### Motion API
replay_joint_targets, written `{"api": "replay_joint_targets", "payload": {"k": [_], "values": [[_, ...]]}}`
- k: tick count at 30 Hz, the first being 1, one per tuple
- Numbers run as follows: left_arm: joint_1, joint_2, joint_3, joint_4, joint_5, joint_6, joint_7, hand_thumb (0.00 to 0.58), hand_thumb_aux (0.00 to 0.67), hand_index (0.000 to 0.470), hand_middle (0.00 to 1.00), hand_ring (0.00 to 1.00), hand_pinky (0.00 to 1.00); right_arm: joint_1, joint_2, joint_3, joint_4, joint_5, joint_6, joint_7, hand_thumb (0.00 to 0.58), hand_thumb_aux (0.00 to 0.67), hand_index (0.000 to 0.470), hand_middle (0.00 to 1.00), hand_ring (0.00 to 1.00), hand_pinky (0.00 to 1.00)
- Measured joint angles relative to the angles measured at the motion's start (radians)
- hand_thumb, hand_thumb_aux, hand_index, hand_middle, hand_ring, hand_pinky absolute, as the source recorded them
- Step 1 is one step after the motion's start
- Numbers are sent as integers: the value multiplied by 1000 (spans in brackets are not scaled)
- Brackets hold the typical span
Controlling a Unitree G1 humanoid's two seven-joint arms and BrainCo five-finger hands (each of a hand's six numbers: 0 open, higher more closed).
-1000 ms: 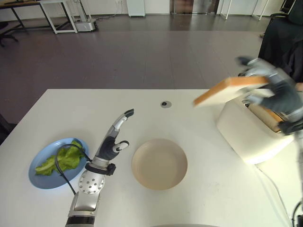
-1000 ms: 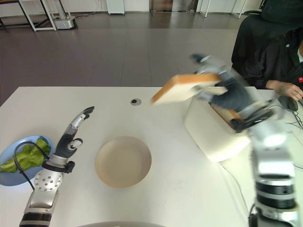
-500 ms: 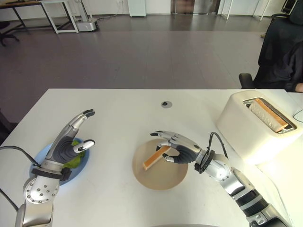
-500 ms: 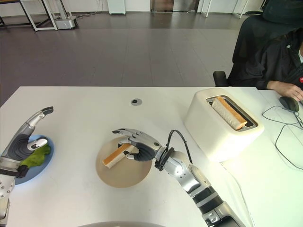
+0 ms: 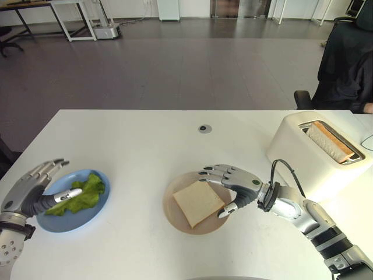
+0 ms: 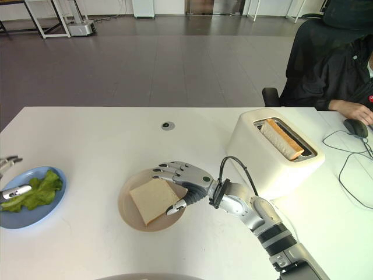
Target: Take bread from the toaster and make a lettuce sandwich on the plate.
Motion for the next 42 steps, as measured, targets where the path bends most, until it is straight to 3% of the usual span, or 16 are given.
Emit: {"api": "replay_joint_targets", "payload": {"k": [1,3,8,9,10,12,15,16,18,20,22,34,42], "values": [[-1,25,-38,44,60,19,30,0,0,0,0,0,0,2,0,-4,-9,0,-1,0,0,0,0,0,0,0],[-26,53,-107,122,138,45,74,152,95,66,0,0,0,13,1,-19,-30,1,5,-1,0,0,0,0,0,0],[-100,108,-246,259,231,96,167,429,328,230,0,0,0,41,-1,-40,-50,4,15,0,0,0,0,0,0,0],[-111,114,-267,284,239,106,186,413,310,217,0,0,0,41,0,-43,-54,5,15,2,0,0,0,0,0,0],[-123,130,-296,319,255,125,212,281,189,133,0,0,0,42,0,-46,-56,10,15,5,0,0,0,0,0,0],[-156,141,-335,350,275,149,249,265,176,123,0,0,0,44,4,-47,-58,12,15,8,0,0,0,0,0,0],[-199,142,-393,355,273,149,284,304,208,146,0,0,0,48,5,-47,-58,12,15,13,0,0,0,0,0,0],[-204,141,-405,355,263,139,289,400,297,208,0,0,0,49,5,-48,-58,12,15,14,0,0,0,0,0,0],[-205,141,-414,354,232,123,291,496,415,291,0,0,0,53,5,-48,-58,12,13,16,0,0,0,0,0,0],[-204,141,-420,348,210,111,292,561,549,385,0,0,0,54,5,-48,-58,12,12,19,0,0,0,0,0,0],[-205,141,-434,350,194,104,296,580,667,468,0,0,0,54,5,-49,-58,12,12,20,0,0,0,0,0,0],[-207,144,-459,365,147,82,336,580,670,470,0,0,0,54,5,-55,-60,12,12,22,0,0,0,0,0,0],[-67,224,-313,215,75,77,356,580,670,470,0,0,0,53,8,-59,-57,11,12,21,0,0,0,0,0,0]]}}
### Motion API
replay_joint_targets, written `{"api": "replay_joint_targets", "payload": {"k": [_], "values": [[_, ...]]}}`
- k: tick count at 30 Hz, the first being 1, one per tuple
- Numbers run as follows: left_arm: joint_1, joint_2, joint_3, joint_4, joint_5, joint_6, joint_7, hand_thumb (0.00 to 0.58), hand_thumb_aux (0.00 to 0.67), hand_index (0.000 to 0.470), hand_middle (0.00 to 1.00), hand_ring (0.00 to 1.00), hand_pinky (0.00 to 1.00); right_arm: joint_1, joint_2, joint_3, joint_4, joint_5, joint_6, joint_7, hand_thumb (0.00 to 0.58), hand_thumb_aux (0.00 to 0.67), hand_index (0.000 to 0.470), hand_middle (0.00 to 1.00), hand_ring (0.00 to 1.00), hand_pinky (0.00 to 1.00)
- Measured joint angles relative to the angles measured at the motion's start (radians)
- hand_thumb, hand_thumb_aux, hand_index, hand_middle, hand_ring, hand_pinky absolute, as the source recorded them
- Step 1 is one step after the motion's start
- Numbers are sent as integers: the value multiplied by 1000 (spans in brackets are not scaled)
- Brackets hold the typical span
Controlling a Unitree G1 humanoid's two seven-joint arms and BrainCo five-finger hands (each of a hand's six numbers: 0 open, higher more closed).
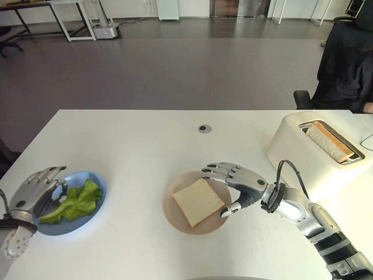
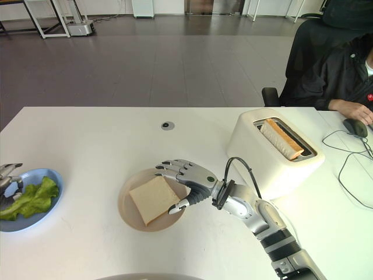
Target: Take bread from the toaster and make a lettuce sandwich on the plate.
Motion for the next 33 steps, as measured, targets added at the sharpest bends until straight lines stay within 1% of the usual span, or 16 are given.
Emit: {"api": "replay_joint_targets", "payload": {"k": [2,3,4,5,6,7,8,12,17,18,21,23,24,30,32,33], "values": [[39,3,41,-33,-14,-1,-2,580,670,470,0,0,0,0,1,0,1,0,0,0,0,0,0,0,0,0],[53,3,50,-41,-18,-1,-3,575,607,426,0,0,0,0,1,0,2,0,-1,0,0,0,0,0,0,0],[55,3,51,-38,-18,1,-7,445,347,243,0,0,0,0,1,0,2,-1,-1,0,0,0,0,0,0,0],[53,3,48,-30,-17,2,-9,160,100,70,0,0,0,0,1,0,2,-1,-1,0,0,0,0,0,0,0],[48,4,37,-16,-14,4,-9,40,24,17,0,0,0,0,2,0,2,-1,0,0,0,0,0,0,0,0],[42,4,15,7,9,11,-8,45,26,18,0,0,0,0,2,0,2,-1,1,0,0,0,0,0,0,0],[37,4,-23,43,48,28,-4,75,45,31,0,0,0,1,3,0,1,-1,2,0,0,0,0,0,0,0],[26,16,-92,157,110,68,22,45,26,18,0,0,0,1,3,0,1,-1,3,2,0,0,0,0,0,0],[-2,37,-124,204,112,71,50,136,84,59,0,0,0,1,4,1,1,-1,3,7,0,0,0,0,0,0],[-5,37,-130,210,112,71,53,144,89,63,0,0,0,1,4,1,1,-1,3,8,0,0,0,0,0,0],[-11,37,-141,218,111,71,61,275,184,129,0,0,0,1,4,1,1,-1,3,9,0,0,0,0,0,0],[-22,37,-149,218,109,70,62,340,239,168,0,0,0,1,4,1,0,-1,3,13,0,0,0,0,0,0],[-28,37,-152,218,107,68,63,425,323,227,0,0,0,1,4,1,0,-1,3,13,0,0,0,0,0,0],[-50,37,-178,232,97,47,63,472,381,267,0,0,0,1,4,1,-1,-1,3,14,0,0,0,0,0,0],[-65,37,-193,247,93,35,62,498,418,293,0,0,0,1,5,1,-1,-1,3,14,0,0,0,0,0,0],[-74,37,-200,254,83,26,62,521,457,321,0,0,0,1,5,1,-2,-1,3,14,0,0,0,0,0,0]]}}
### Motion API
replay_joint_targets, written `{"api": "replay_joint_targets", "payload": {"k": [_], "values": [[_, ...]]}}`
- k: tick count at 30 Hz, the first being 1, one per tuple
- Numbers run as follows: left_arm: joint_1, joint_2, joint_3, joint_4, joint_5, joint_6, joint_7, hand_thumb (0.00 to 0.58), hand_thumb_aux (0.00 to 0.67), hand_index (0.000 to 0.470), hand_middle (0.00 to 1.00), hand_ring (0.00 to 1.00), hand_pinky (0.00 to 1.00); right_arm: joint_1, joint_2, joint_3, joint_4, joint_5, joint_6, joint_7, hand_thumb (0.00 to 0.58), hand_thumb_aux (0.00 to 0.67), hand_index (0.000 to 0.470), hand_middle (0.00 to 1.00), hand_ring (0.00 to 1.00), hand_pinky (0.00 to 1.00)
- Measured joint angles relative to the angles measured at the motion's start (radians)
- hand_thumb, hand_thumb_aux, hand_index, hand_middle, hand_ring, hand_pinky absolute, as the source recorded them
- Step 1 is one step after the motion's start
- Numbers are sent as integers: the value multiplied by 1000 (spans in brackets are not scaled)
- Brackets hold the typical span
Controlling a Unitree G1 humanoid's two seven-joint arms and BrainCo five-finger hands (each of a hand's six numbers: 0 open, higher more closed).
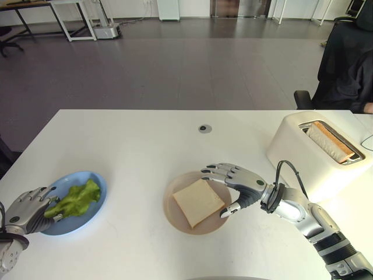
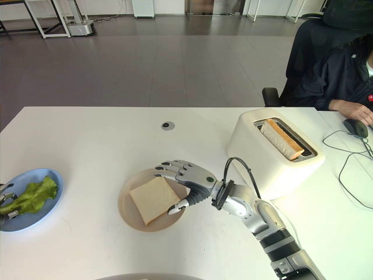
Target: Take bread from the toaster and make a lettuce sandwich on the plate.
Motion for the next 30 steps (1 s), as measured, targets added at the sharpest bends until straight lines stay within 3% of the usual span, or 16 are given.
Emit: {"api": "replay_joint_targets", "payload": {"k": [2,11,15,19,21,24,30], "values": [[-9,-1,-8,7,-4,-16,0,580,670,470,0,0,0,0,0,0,0,0,0,0,0,0,0,0,0,0],[9,0,26,-5,-86,-78,26,580,670,470,0,0,0,0,0,0,-1,-1,-1,-1,0,0,0,0,0,0],[69,11,107,-3,-172,-144,31,580,670,470,0,0,0,-1,0,-2,-2,-2,-1,-5,0,0,0,0,0,0],[165,47,271,-24,-304,-255,11,580,670,470,0,0,0,-3,-1,-13,0,0,-1,-13,0,0,0,0,0,0],[206,50,349,-104,-398,-326,-49,580,670,470,0,0,0,-5,-2,-33,6,0,3,-28,0,0,0,0,0,0],[203,-1,347,-327,-483,-335,-163,580,670,470,0,0,0,-13,0,-70,41,0,39,-61,0,0,0,0,0,0],[24,-222,86,-809,-338,-134,-358,580,670,470,0,0,0,-40,-6,-169,107,44,110,-117,0,0,0,0,0,0]]}}
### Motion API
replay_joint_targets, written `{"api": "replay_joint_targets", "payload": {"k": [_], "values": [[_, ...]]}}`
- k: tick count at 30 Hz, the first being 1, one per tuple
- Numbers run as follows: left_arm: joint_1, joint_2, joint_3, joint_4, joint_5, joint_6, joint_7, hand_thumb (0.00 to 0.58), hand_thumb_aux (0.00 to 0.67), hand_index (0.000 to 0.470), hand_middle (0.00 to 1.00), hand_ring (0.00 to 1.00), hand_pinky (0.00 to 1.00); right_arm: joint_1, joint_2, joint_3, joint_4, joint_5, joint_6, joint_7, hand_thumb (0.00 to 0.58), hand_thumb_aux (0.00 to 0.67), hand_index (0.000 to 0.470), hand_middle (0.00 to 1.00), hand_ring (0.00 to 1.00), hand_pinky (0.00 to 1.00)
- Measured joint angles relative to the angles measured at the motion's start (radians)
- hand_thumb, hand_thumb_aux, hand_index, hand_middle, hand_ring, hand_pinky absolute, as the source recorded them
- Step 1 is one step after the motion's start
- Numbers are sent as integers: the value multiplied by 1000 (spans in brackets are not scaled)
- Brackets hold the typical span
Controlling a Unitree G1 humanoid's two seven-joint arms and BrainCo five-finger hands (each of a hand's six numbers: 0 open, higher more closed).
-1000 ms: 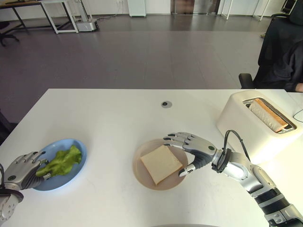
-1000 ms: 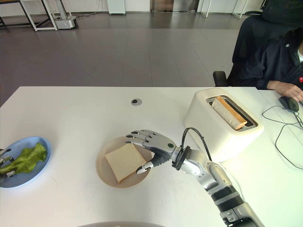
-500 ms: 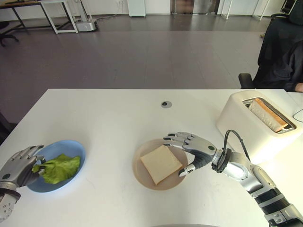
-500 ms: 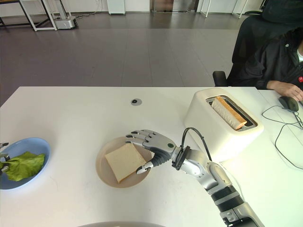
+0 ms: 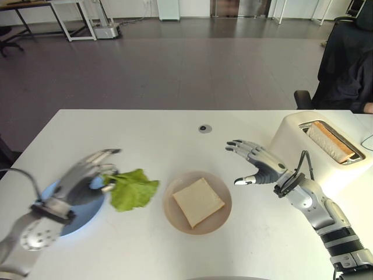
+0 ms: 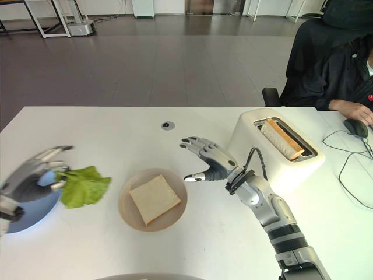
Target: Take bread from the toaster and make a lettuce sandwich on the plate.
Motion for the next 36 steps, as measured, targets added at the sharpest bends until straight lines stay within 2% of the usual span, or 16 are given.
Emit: {"api": "replay_joint_targets", "payload": {"k": [2,6,9,15,16,17,20,21,22,24,25,27,30,33,36], "values": [[-87,-87,-102,-45,85,41,-37,580,670,470,0,0,0,0,1,-1,10,2,2,-5,0,0,0,0,0,0],[-222,-213,-243,10,244,78,-50,580,670,470,0,0,0,1,7,4,14,1,1,-10,0,0,0,0,0,0],[-269,-259,-293,69,304,81,-30,580,670,470,0,0,0,1,12,11,16,0,1,-11,0,0,0,0,0,0],[-276,-299,-350,149,350,51,6,580,670,470,0,0,0,1,22,23,18,-1,1,-10,0,0,0,0,0,0],[-279,-301,-350,154,356,49,13,557,536,376,0,0,0,1,23,24,19,-1,0,-10,0,0,0,0,0,0],[-283,-303,-351,159,357,48,16,464,370,260,0,0,0,1,23,25,19,-1,0,-10,0,0,0,0,0,0],[-293,-309,-355,171,357,42,22,432,331,232,0,0,0,1,23,35,21,-2,-1,-9,0,0,0,0,0,0],[-293,-309,-357,174,357,40,26,261,173,122,0,0,0,0,23,37,23,-2,-1,-9,0,0,0,0,0,0],[-293,-310,-358,175,357,38,30,268,179,125,0,0,0,0,23,42,25,-3,-1,-9,0,0,0,0,0,0],[-293,-310,-358,182,362,39,37,198,126,88,0,0,0,0,23,44,26,-3,-2,-9,0,0,0,0,0,0],[-294,-310,-358,184,368,39,40,209,134,94,0,0,0,0,23,46,27,-3,-2,-9,0,0,0,0,0,0],[-294,-310,-358,185,374,40,48,285,192,135,0,0,0,0,24,49,27,-3,-2,-9,0,0,0,0,0,0],[-293,-306,-357,185,375,39,52,297,202,142,0,0,0,-1,24,52,27,-4,-2,-8,0,0,0,0,0,0],[-284,-288,-335,175,374,39,54,271,181,127,0,0,0,-1,23,52,26,-3,-2,-8,0,0,0,0,0,0],[-273,-282,-330,162,384,39,57,331,231,162,0,0,0,-1,23,52,26,-3,-3,-8,0,0,0,0,0,0]]}}
